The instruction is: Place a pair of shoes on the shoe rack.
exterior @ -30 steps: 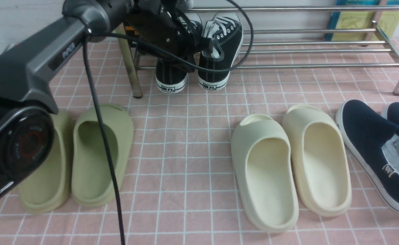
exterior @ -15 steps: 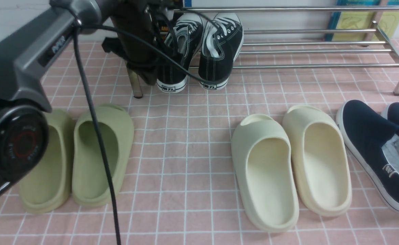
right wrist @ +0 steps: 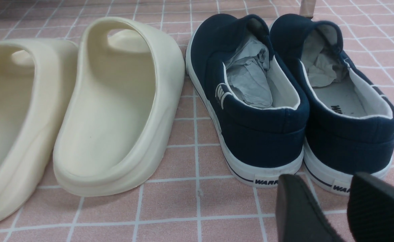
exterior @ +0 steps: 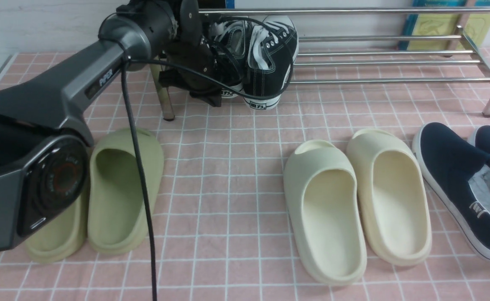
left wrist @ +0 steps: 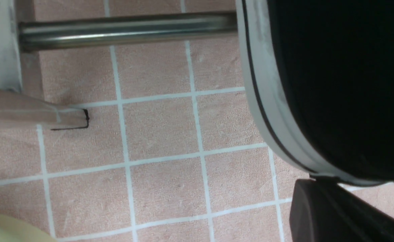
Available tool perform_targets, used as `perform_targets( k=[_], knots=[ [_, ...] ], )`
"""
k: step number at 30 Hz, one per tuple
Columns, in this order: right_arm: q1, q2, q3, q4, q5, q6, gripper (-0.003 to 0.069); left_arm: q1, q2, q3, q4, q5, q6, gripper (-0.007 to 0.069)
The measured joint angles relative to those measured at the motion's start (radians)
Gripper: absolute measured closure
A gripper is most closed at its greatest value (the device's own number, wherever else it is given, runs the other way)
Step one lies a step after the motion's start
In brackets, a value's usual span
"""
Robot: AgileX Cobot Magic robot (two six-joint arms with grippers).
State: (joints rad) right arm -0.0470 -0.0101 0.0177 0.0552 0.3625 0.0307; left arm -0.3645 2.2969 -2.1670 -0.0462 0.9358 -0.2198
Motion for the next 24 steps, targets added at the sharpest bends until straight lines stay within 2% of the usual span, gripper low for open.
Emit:
perform_targets(
  k=[7, 14, 19, 24],
  knots=[
    [0.0, 0.0, 0.0, 0.0, 0.0, 0.0, 0.0419, 0.0, -0.006, 0.0, 0.0, 0.007, 0.023, 0.0602],
    [0.0, 0.0, 0.0, 0.0, 0.0, 0.0, 0.0419, 0.0, -0.168, -0.002, 0.052, 0.051, 0.069, 0.0593],
    [0.0, 0.0, 0.0, 0.002, 0.0, 0.0, 0.0419, 0.0, -0.322, -0.007, 0.113, 0.143, 0.087, 0.0591],
    [0.0, 0.0, 0.0, 0.002, 0.0, 0.0, 0.0419, 0.0, -0.515, -0.007, 0.219, 0.299, 0.126, 0.0587]
  ],
)
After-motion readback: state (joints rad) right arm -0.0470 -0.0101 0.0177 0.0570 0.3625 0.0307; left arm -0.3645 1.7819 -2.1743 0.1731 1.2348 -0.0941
